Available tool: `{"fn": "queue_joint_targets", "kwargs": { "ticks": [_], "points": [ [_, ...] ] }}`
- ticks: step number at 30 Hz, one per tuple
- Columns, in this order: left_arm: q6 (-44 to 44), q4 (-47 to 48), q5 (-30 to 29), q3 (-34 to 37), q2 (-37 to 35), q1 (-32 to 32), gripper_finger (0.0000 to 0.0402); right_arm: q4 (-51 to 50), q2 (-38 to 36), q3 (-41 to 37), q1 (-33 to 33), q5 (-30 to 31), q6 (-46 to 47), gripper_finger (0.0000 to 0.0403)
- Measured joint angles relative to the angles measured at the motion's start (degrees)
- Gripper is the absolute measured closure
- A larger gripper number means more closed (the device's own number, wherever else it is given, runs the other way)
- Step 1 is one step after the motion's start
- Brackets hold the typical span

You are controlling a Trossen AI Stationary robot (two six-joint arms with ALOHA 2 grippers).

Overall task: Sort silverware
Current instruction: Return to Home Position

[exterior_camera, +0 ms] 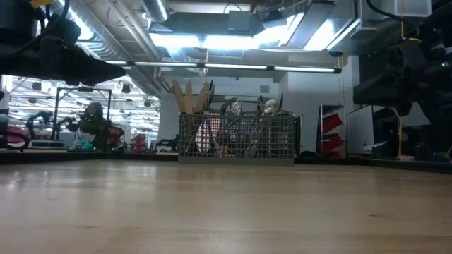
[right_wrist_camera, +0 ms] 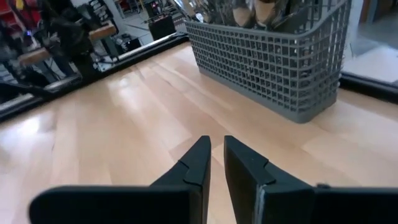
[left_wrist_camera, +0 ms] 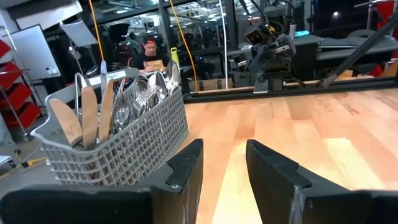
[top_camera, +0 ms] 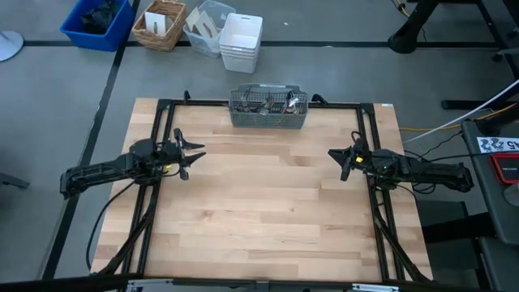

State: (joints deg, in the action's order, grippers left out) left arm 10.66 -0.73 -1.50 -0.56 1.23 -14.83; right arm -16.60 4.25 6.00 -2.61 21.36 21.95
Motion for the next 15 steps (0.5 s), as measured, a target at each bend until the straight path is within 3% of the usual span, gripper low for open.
{"fn": "queue_joint_targets", "kwargs": {
  "ticks": [15],
  "points": [
    [0.2,0.0,0.0,0.0,0.0,0.0,0.0286,4.4,0.0,-0.4,0.0,-0.1,-13.1,0.0354]
  ]
}}
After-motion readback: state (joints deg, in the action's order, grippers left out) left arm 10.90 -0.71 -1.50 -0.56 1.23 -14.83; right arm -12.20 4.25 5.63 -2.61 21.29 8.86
